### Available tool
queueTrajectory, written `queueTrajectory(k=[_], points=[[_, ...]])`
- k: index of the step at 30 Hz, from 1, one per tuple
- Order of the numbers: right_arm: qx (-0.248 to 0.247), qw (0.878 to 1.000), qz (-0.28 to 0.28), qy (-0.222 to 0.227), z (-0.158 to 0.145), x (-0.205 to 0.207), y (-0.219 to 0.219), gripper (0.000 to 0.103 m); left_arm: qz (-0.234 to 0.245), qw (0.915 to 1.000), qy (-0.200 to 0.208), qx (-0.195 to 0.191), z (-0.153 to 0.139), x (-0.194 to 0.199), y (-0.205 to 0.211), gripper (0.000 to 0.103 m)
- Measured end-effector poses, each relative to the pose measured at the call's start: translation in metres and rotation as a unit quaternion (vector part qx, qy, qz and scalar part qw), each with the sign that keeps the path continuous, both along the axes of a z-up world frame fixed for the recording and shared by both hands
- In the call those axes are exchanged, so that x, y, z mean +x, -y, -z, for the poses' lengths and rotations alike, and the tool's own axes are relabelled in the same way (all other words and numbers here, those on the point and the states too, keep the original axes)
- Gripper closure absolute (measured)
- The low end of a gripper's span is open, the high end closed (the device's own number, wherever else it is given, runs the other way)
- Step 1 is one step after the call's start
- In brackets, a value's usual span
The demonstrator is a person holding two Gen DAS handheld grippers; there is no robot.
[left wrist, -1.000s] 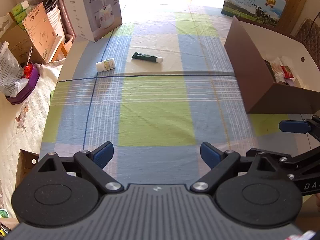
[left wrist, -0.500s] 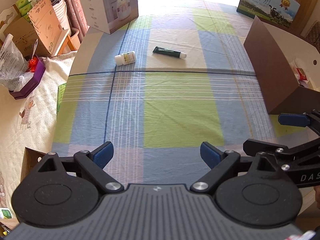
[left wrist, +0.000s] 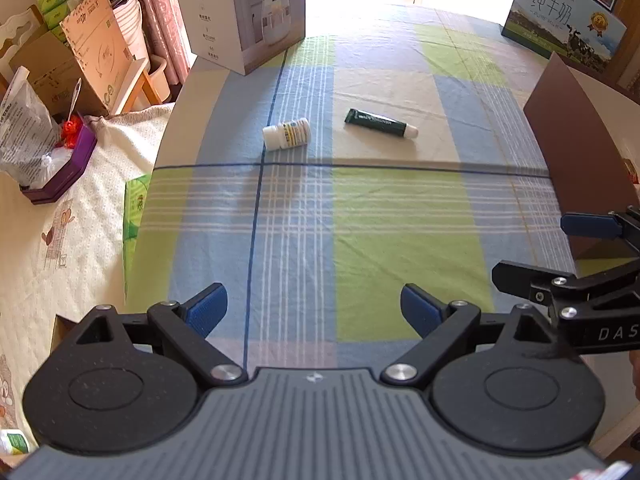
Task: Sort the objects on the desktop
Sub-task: 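Withdraw both tools from the box toward the pill bottle and lip-balm tube, then grasp the white pill bottle with the left gripper while the right grasps the green lip-balm tube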
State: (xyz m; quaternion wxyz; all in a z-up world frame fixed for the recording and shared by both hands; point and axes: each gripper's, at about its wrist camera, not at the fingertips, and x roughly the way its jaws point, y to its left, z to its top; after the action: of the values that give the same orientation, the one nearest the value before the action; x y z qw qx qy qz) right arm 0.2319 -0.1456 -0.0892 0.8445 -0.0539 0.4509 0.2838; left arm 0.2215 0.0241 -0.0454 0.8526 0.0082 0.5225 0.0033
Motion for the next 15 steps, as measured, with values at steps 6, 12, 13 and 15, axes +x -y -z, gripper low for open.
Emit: queueTrajectory(k=[6, 12, 13, 15], points=[[-0.006, 1.000, -0.007, 0.022, 0.012, 0.029, -0.015, 0.002, 0.025, 0.9993, 0.027, -0.001, 0.007, 0.027, -0.013, 0.012], [-0.010, 0.999, -0.023, 0.034, 0.024, 0.059, -0.030, 0.004, 0.048, 0.9974, 0.053, 0.005, 0.015, 0.058, -0.023, 0.012], [-0.012, 0.999, -0.026, 0.035, 0.026, 0.064, -0.033, 0.007, 0.052, 0.9971, 0.055, 0.004, 0.017, 0.064, -0.024, 0.013], [-0.011, 0.999, -0.033, 0.036, 0.031, 0.074, -0.038, 0.011, 0.061, 0.9964, 0.059, 0.005, 0.021, 0.075, -0.026, 0.013]])
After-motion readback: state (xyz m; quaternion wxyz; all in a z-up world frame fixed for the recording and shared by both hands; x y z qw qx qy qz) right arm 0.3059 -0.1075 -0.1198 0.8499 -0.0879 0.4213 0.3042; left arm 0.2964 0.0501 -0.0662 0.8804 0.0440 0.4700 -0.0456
